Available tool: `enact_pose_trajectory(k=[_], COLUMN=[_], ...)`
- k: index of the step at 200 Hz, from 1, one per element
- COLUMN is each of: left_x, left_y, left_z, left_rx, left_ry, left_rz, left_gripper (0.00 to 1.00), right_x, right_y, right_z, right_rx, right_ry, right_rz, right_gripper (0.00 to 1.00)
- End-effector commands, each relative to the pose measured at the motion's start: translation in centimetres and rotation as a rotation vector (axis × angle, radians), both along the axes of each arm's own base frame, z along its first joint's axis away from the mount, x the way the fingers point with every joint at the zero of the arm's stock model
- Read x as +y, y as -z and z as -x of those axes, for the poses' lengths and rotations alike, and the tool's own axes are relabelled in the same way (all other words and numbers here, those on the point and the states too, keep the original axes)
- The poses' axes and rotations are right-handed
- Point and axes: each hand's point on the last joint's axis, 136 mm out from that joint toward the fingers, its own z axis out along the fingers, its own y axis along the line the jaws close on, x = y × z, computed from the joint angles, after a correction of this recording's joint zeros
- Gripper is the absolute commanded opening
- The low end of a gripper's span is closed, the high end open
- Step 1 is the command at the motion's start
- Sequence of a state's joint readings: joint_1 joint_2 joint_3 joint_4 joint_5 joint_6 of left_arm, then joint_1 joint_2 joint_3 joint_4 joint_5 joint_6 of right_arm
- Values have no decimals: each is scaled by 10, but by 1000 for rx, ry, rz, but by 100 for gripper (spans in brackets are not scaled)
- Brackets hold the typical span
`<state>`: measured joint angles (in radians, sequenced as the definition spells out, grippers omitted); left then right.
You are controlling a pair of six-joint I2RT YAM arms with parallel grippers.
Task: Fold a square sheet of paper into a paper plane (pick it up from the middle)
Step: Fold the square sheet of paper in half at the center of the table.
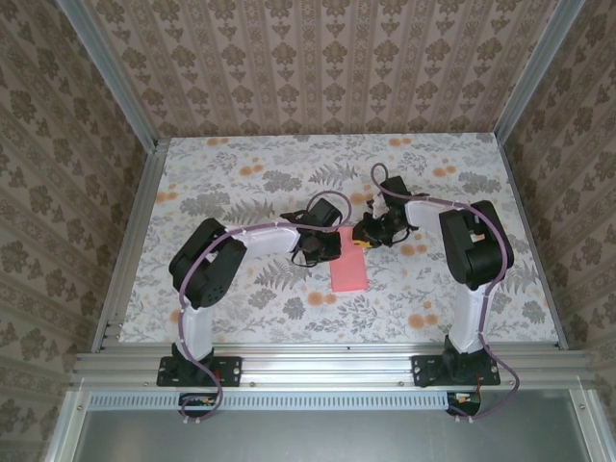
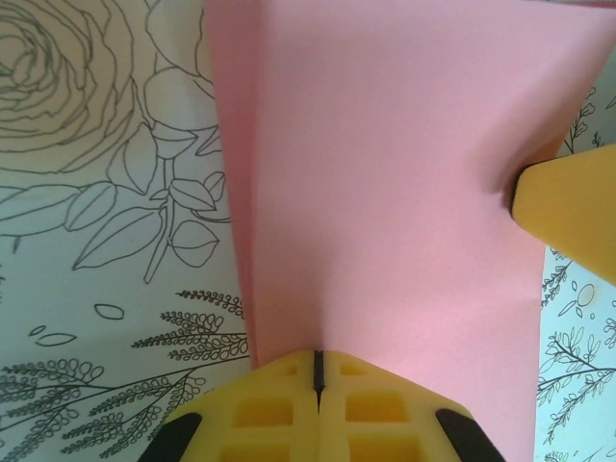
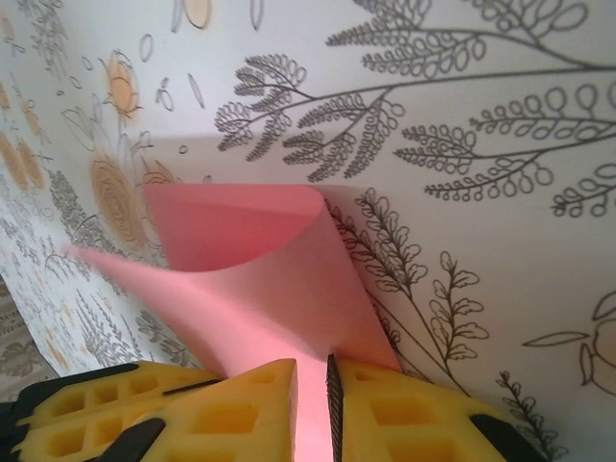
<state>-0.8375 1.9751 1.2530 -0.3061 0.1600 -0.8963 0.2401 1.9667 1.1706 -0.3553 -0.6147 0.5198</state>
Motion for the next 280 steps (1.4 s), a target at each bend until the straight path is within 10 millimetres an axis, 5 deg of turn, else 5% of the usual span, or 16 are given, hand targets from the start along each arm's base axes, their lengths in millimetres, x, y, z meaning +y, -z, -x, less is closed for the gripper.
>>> enact_pose_trajectory(k=[1,25,97,162,244,280], left_x=[18,18,19,19,17,20], left_y=[29,28,29,29,28,30], left_z=[17,16,18,17,16,18], left_rx=[69,68,69,68,67,72], left_ry=[21,20,23,22,23,26], left_rz=[-110,-110,-113,-114,-110,-120], left_gripper=[0,0,0,0,0,0], right_x=[6,6,-10,2,-10,-7], right_y=[-39,-37,27,-30,32,6], right_z=[-13,-20,-15,-37,-34,-42], right_rx=[-68,-68,43,-62,47,10], right_ry=[-11,-7,36,19,72,69], right_rz=[-46,-42,70,-9,47,14], right_gripper=[19,19,19,19,18,19])
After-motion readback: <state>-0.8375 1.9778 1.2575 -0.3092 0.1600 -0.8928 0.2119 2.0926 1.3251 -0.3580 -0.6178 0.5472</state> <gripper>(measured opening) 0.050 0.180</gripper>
